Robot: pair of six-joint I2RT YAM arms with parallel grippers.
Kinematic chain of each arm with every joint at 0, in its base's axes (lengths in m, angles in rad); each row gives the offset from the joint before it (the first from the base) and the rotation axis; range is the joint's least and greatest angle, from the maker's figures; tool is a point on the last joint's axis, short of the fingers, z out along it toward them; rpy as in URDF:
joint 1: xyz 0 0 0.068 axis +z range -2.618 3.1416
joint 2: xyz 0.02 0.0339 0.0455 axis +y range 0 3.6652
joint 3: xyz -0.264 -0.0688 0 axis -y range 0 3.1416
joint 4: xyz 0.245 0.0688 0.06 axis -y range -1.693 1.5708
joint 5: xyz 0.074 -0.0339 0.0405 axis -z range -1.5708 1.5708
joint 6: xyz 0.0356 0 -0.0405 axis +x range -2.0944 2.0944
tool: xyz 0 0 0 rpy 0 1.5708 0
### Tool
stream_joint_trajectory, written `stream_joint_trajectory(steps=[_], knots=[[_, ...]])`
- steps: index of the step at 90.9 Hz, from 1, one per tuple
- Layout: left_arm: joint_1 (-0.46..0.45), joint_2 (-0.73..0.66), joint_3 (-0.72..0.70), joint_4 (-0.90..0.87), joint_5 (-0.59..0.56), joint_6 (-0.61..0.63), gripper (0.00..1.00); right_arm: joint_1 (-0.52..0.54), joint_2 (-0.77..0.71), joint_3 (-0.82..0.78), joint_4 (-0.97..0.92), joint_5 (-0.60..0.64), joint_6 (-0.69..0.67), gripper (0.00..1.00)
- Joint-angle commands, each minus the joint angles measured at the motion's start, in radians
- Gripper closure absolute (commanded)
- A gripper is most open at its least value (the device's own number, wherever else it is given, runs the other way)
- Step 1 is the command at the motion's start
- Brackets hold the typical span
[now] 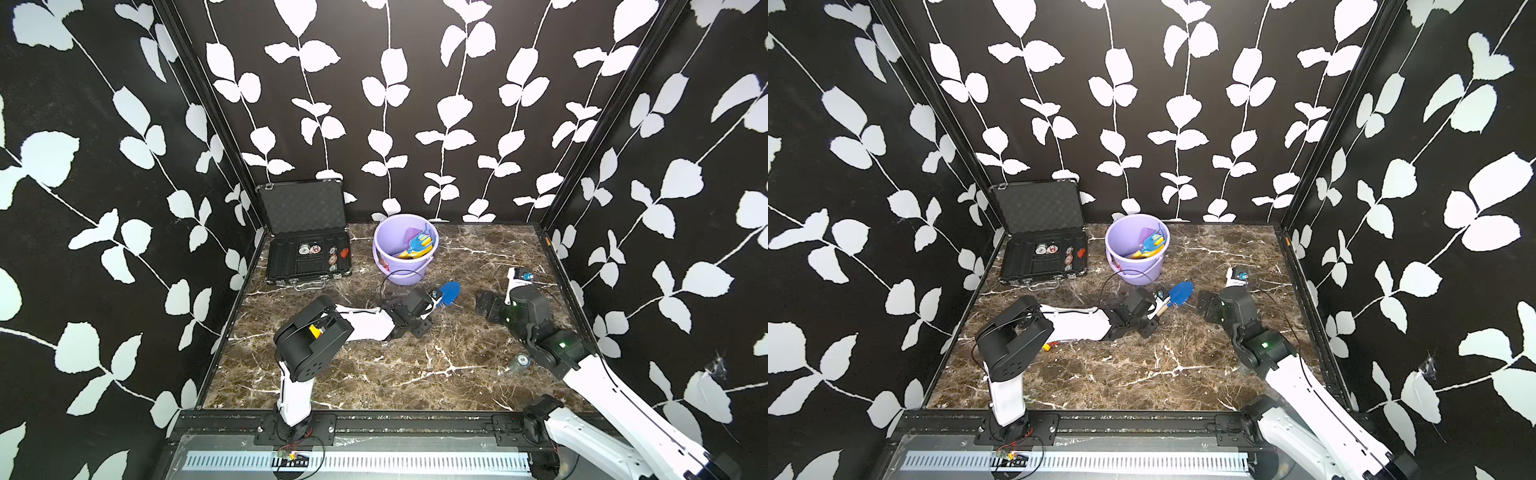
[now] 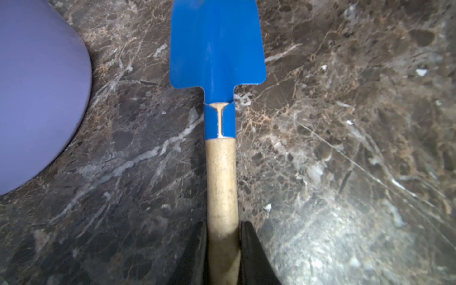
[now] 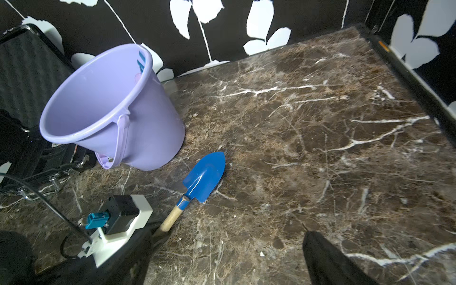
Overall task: Organize the gardening tools
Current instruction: Pick up the gardening tool from the center of the board.
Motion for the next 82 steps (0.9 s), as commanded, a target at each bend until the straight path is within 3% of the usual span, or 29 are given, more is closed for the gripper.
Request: stream_joint_trajectory(steps=[1,13,32,47,82], knots=[[-0.003,-0.063,-0.05,0.069,0.006,-0.017,1.0,-0.013,0.031,0.023,0.06,-0.079,0.024,0.04],[-0.006,-0.104,-0.125,0.165,0.003,-0.02,1.0,-0.041,0.077,0.023,0.092,-0.146,0.033,0.04],[-0.006,-0.157,-0.236,0.327,0.023,-0.018,1.0,-0.165,0.164,0.025,0.19,-0.46,0.069,0.1],[-0.011,-0.185,-0.299,0.424,0.041,-0.014,1.0,-0.218,0.267,0.041,0.249,-0.629,0.091,0.15],[-0.018,-0.247,-0.372,0.492,0.094,0.017,1.0,-0.233,0.482,0.072,0.383,-0.787,0.098,0.24]])
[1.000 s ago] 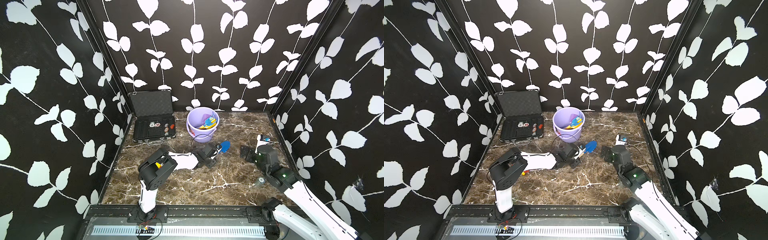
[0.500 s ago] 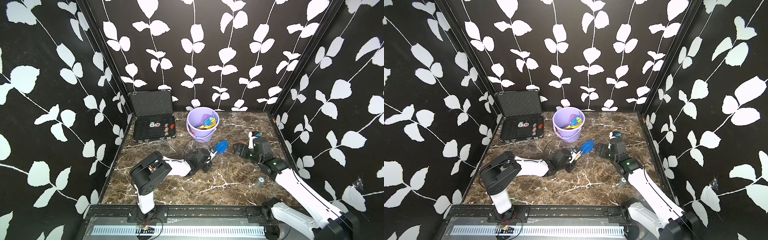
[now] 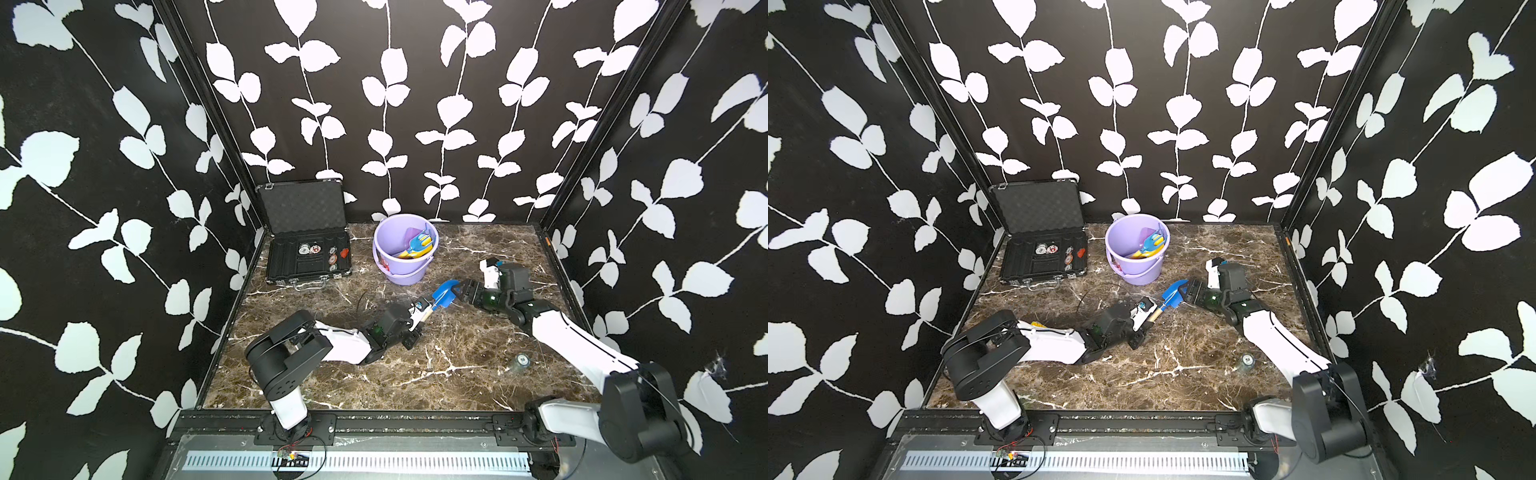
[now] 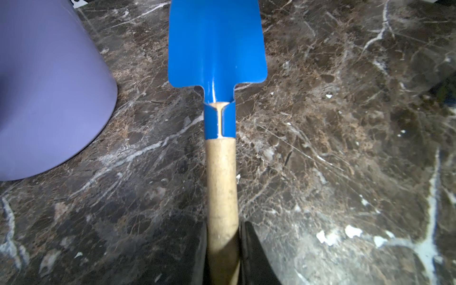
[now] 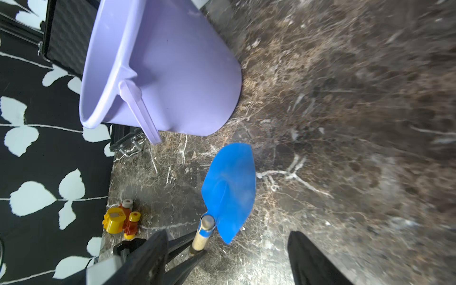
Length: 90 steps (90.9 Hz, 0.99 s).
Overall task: Organize the gardening tools
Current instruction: Pick up the gardening tool from the center of the board.
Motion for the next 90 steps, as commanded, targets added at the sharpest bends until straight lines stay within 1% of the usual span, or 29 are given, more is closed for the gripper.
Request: stream_joint_trajectory(steps=[1,20,33,44,49,53,57,61,65,70,74,79,83,90], knots=[[-0.005,-0.052,-0.016,0.058,0.025,0.02,1.0,-0.007,0.042,0.036,0.093,-0.086,0.004,0.25],[-0.012,-0.058,-0.031,0.084,0.052,0.029,1.0,-0.006,0.107,0.049,0.148,-0.119,0.011,0.28],[-0.013,-0.062,-0.037,0.091,0.056,0.028,1.0,-0.007,0.133,0.037,0.216,-0.161,0.035,0.37],[-0.014,-0.065,-0.041,0.097,0.068,0.028,1.0,-0.007,0.141,0.031,0.238,-0.165,0.041,0.39],[-0.013,-0.07,-0.046,0.102,0.07,0.026,1.0,-0.006,0.144,0.03,0.245,-0.171,0.041,0.42],[-0.013,-0.074,-0.05,0.101,0.065,0.024,1.0,-0.007,0.146,0.026,0.257,-0.177,0.043,0.48],[-0.014,-0.077,-0.051,0.102,0.058,0.024,1.0,-0.007,0.147,0.022,0.27,-0.184,0.05,0.62],[-0.013,-0.083,-0.055,0.101,0.051,0.023,1.0,-0.007,0.146,0.019,0.279,-0.188,0.054,0.71],[-0.013,-0.086,-0.056,0.101,0.046,0.022,1.0,-0.006,0.146,0.017,0.283,-0.191,0.056,0.76],[-0.013,-0.091,-0.057,0.101,0.041,0.02,1.0,-0.006,0.143,0.013,0.288,-0.193,0.059,0.79],[-0.013,-0.092,-0.057,0.1,0.039,0.016,1.0,-0.005,0.141,0.009,0.298,-0.197,0.062,0.86],[-0.013,-0.091,-0.055,0.099,0.033,0.01,1.0,-0.004,0.139,0.005,0.307,-0.202,0.063,1.0],[-0.013,-0.089,-0.055,0.095,0.024,0.007,1.0,-0.002,0.138,0.007,0.308,-0.204,0.06,1.0],[-0.013,-0.091,-0.054,0.092,0.009,-0.001,0.79,0.012,0.132,0.018,0.299,-0.203,0.047,1.0]])
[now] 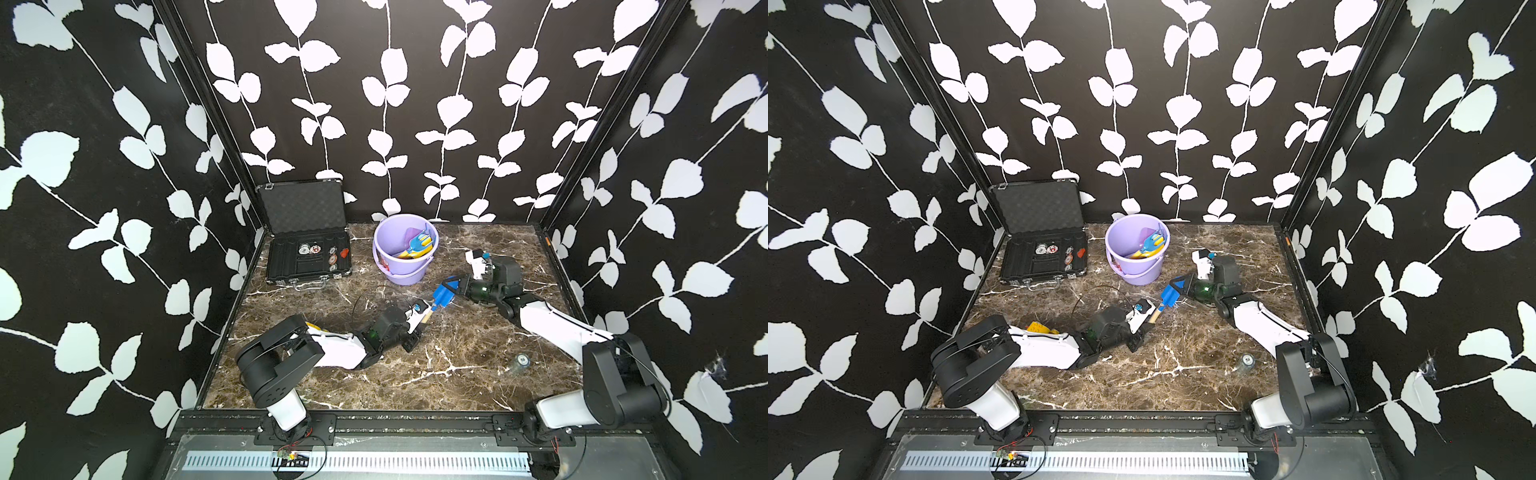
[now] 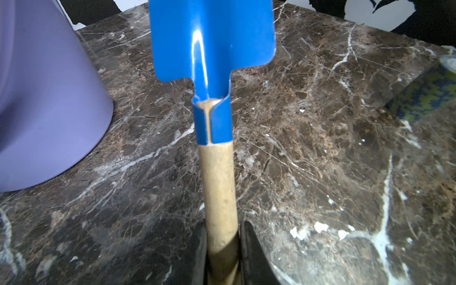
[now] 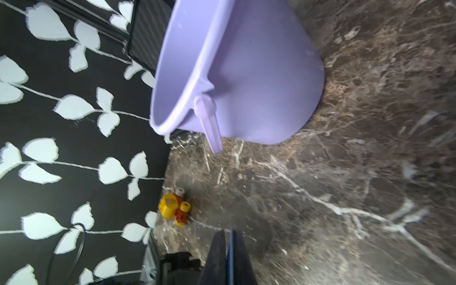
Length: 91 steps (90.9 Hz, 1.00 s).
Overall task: Organize the gardening tools
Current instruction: Pick up the gardening tool from the center of the board, then place the gardening tool in the container.
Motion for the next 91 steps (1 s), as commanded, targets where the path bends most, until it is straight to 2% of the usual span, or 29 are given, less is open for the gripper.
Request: stream_joint_trajectory(steps=[1,16,22,45,60,91], knots=[[-0.006,-0.04,-0.005,0.035,-0.025,0.007,0.75,0.007,-0.007,0.001,0.011,0.021,-0.041,1.0],[-0.006,-0.093,-0.042,0.041,-0.063,-0.014,0.24,0.054,-0.049,0.052,-0.104,0.105,-0.124,1.0],[-0.006,-0.129,-0.07,0.05,-0.106,-0.023,0.13,0.075,-0.068,0.074,-0.15,0.138,-0.155,1.0],[-0.006,-0.332,-0.195,0.026,-0.288,-0.066,0.1,0.157,-0.132,0.183,-0.291,0.266,-0.242,1.0],[-0.006,-0.47,-0.245,-0.044,-0.403,-0.085,0.08,0.223,-0.156,0.314,-0.375,0.349,-0.308,1.0],[-0.006,-0.712,-0.346,-0.119,-0.562,-0.092,0.06,0.309,-0.105,0.573,-0.361,0.488,-0.43,1.0]])
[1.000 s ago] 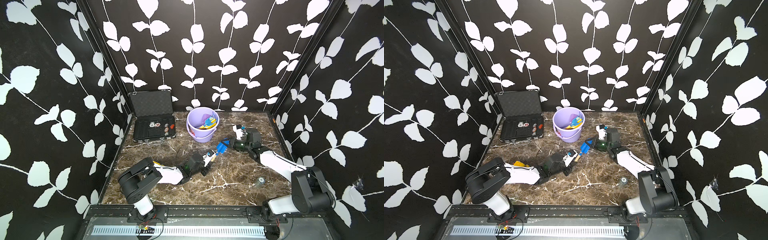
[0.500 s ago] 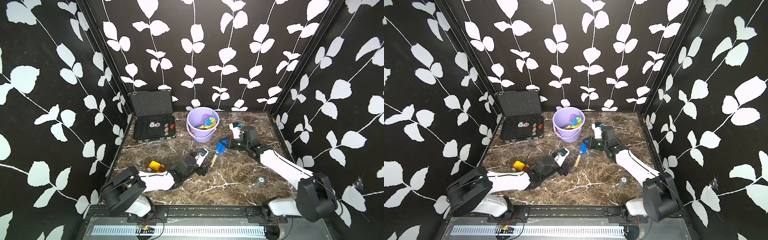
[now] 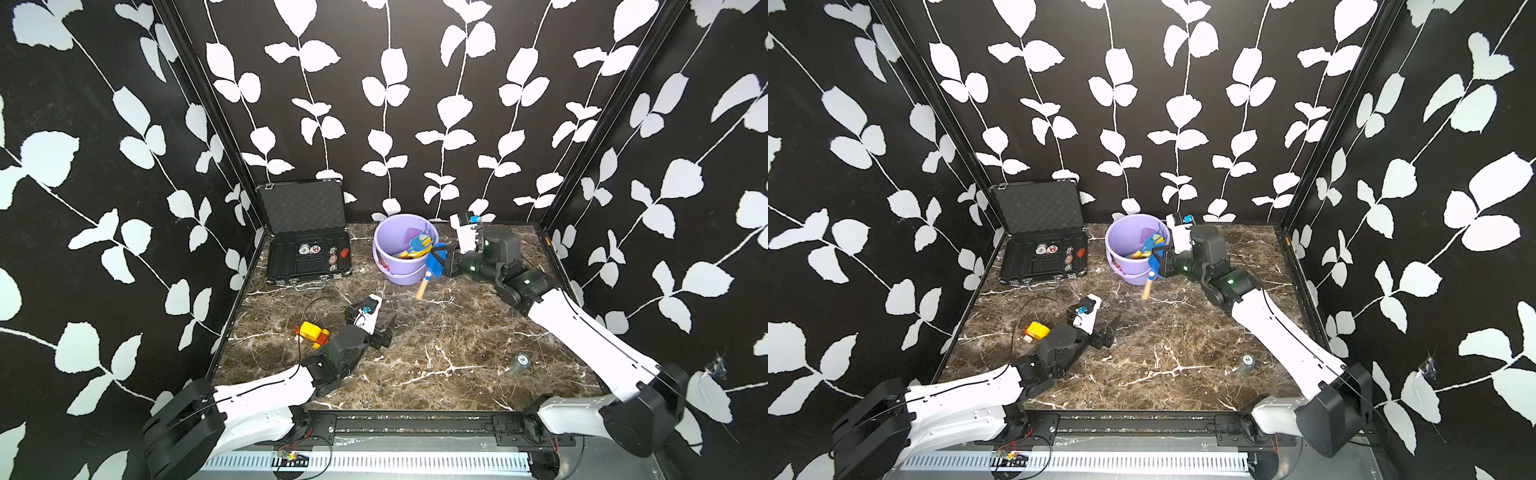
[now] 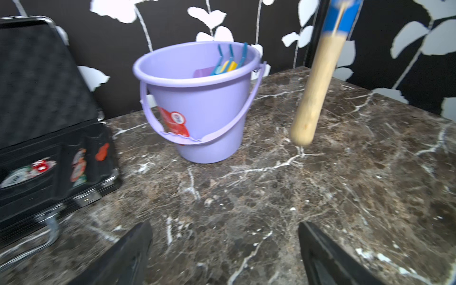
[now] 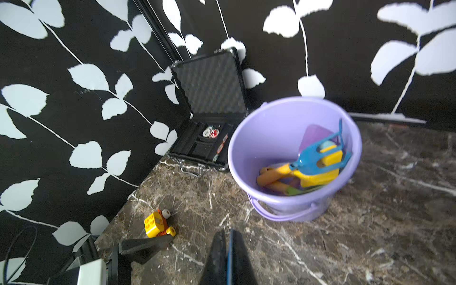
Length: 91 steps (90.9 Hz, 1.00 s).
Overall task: Organize the gardening tools
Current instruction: Place the gardening tool in the container.
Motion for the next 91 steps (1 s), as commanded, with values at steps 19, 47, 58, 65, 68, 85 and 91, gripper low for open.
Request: stream_joint_trajectory(steps=[19,47,58,65,68,85,91], knots=[[-0.003,-0.164,-0.06,-0.091,-0.14,-0.021,0.06,0.039,0.125,0.199,0.165,0.121,-0.115,1.0],[0.0,-0.253,-0.085,-0.134,-0.196,-0.03,0.06,0.046,0.43,0.458,0.179,0.122,-0.168,1.0],[0.001,-0.266,-0.09,-0.142,-0.206,-0.029,0.06,0.051,0.544,0.556,0.156,0.11,-0.178,1.0],[0.001,-0.271,-0.092,-0.148,-0.206,-0.031,0.06,0.058,0.598,0.601,0.144,0.109,-0.192,1.0],[0.003,-0.273,-0.093,-0.15,-0.206,-0.031,0.06,0.06,0.623,0.619,0.14,0.11,-0.197,1.0],[0.004,-0.282,-0.096,-0.157,-0.21,-0.03,0.06,0.076,0.728,0.699,0.093,0.117,-0.232,1.0],[0.004,-0.286,-0.098,-0.159,-0.212,-0.03,0.06,0.081,0.755,0.715,0.079,0.124,-0.244,1.0]])
